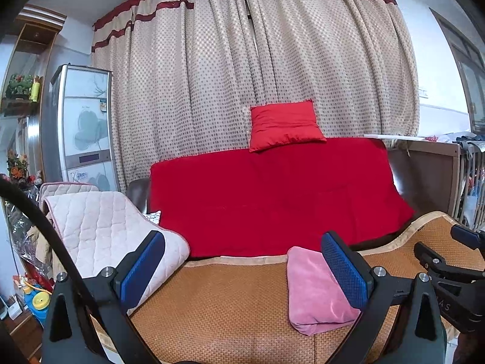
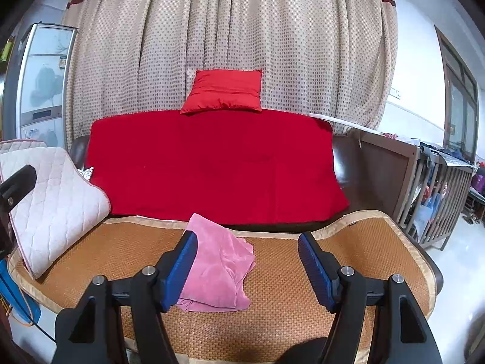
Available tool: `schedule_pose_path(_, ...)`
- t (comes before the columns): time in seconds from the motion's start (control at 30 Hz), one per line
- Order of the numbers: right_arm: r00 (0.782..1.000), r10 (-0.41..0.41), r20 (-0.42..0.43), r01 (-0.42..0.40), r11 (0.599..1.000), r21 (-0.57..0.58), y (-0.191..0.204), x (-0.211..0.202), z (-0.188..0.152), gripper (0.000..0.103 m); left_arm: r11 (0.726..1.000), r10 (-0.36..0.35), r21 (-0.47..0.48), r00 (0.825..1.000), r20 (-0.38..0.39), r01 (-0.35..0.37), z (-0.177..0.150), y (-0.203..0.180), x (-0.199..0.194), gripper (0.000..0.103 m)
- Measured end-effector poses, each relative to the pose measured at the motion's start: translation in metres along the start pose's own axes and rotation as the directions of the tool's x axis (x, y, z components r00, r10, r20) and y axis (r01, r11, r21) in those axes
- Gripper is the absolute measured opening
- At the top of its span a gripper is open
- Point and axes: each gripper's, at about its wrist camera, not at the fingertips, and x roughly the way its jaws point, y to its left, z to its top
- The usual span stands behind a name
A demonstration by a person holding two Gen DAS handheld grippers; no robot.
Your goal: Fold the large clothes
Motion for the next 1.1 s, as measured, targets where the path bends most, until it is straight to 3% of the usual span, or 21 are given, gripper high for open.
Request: schedule_pose_path(1.1,0.999,-0.034,0.039,0.035,0.999,-0.014,-0.002,-0.011,0.004,0.073,1.0,-0.001,0.007,1.0,-0.027,0.002,-0.001,-0.002,0.007,0.103)
